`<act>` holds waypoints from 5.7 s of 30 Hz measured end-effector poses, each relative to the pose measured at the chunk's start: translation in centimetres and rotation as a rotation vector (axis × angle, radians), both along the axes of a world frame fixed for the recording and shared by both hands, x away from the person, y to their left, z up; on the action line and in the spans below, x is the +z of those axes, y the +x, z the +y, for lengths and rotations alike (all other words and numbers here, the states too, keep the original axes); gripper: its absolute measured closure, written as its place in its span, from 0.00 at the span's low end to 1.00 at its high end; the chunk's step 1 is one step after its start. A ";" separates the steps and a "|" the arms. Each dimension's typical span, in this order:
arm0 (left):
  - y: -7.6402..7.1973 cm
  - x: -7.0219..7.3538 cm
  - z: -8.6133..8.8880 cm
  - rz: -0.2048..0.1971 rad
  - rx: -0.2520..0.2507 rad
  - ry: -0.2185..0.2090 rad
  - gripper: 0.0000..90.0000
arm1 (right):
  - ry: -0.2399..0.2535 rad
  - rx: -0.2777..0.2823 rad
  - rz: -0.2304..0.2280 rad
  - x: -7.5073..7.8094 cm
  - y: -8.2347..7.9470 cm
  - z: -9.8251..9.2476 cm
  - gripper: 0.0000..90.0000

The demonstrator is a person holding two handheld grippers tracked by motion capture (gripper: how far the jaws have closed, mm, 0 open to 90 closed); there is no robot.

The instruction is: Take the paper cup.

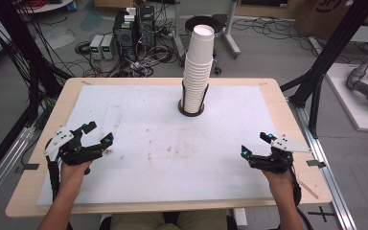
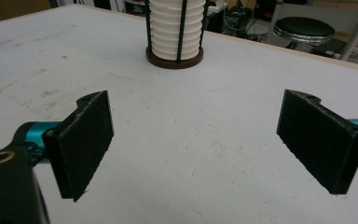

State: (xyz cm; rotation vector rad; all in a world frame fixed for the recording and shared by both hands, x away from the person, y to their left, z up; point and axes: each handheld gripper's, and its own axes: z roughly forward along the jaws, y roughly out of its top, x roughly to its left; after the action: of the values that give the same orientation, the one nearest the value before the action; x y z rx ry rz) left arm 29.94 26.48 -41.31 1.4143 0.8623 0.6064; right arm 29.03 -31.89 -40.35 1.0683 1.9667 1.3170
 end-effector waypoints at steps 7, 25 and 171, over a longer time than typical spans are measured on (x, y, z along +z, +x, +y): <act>0.0 -0.2 0.2 0.016 0.011 -0.005 0.15 | 0.005 0.013 0.007 -0.2 0.3 0.1 0.12; -0.7 -0.5 0.5 0.030 0.000 -0.019 0.15 | 0.082 0.100 -0.024 4.6 3.8 2.9 0.12; -0.2 -0.5 -4.0 0.059 -0.278 0.021 0.16 | 0.045 0.465 0.049 6.3 4.6 9.6 0.22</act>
State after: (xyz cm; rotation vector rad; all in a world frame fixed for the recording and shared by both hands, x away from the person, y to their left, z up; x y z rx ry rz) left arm 29.74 22.45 -41.76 1.5446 0.6900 0.3643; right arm 33.60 -22.32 -34.08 0.6860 2.3239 1.5864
